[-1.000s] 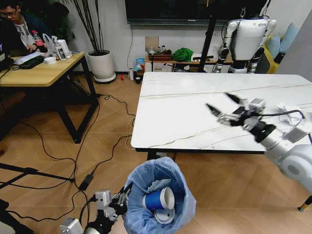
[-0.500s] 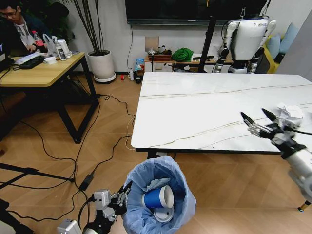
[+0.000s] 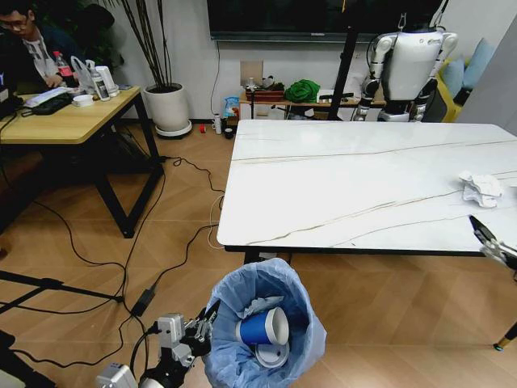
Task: Pick up the trash bin and place the trash from the table into it.
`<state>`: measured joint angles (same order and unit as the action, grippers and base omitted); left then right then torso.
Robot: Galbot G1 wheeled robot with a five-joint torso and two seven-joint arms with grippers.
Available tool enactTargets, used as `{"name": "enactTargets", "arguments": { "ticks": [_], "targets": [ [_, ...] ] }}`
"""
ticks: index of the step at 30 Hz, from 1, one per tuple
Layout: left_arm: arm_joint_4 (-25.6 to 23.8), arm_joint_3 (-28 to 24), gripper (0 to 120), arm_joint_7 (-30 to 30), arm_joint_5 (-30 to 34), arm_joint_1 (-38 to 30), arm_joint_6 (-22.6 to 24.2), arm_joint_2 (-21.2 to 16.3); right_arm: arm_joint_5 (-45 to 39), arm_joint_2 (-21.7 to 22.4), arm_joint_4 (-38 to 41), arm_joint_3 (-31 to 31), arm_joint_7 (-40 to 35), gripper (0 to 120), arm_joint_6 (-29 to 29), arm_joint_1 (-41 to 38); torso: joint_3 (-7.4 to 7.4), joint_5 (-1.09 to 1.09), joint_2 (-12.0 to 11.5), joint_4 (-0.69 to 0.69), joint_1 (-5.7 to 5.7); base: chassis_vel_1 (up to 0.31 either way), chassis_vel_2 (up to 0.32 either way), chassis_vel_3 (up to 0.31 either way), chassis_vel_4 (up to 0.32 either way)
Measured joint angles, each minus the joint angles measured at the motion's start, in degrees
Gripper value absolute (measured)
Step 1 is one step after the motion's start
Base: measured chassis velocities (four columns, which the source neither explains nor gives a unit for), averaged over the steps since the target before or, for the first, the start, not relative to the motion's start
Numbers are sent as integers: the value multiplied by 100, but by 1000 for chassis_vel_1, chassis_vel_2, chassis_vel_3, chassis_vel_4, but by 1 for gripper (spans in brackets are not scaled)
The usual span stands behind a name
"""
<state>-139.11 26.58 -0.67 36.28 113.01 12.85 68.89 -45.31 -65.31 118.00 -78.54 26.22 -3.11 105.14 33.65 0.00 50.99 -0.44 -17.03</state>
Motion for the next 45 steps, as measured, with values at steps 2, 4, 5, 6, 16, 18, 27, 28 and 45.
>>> {"name": "enactTargets", "arguments": {
  "ticks": [2, 4, 5, 6, 16, 18, 27, 28, 45],
  "targets": [
    [-4, -5, 0, 2, 24, -4, 0, -1, -41, -94, -35, 3, 52, 100, -19, 13, 0, 0, 0, 1, 0, 0, 0, 0, 0],
    [-49, -16, 0, 9, 71, -7, 2, 22, -167, -235, -45, 62, 85, 100, -45, 8, 0, 0, 0, 2, 0, 0, 0, 0, 0],
    [-49, -16, 0, 9, 71, -7, 2, 22, -167, -235, -45, 62, 85, 100, -45, 8, 0, 0, 0, 2, 0, 0, 0, 0, 0],
    [-61, -16, 0, 11, 84, -7, 2, 24, -167, -279, -54, 81, 94, 100, -67, -4, 0, 0, 0, 2, 0, 0, 0, 0, 0],
    [-150, 59, 0, 23, 173, 45, 11, -20, -97, -471, -147, 201, 141, 100, -170, -125, 0, -2, 0, 2, 0, -36, -37, 35, 33],
    [-149, 44, 0, 23, 164, 44, 13, -15, -86, -491, -168, 211, 158, 100, -192, -130, 1, 2, 0, 2, 0, -134, -141, 128, 125],
    [-119, 27, 0, 23, 148, 47, 15, -19, -63, -489, -225, 212, 235, 100, -268, -120, 1, 0, 0, 3, 0, -135, -126, 121, 130],
    [-118, 27, 0, 23, 147, 45, 15, -18, -60, -488, -225, 213, 237, 100, -270, -119, 1, -2, 0, 3, 0, -98, -118, 102, 90],
    [-71, 9, 0, 18, 143, 18, 19, -31, -65, -413, -289, 212, 249, 100, -281, -130, 1, -1, -1, 2, -1, -101, -114, 100, 103]
  ]
}}
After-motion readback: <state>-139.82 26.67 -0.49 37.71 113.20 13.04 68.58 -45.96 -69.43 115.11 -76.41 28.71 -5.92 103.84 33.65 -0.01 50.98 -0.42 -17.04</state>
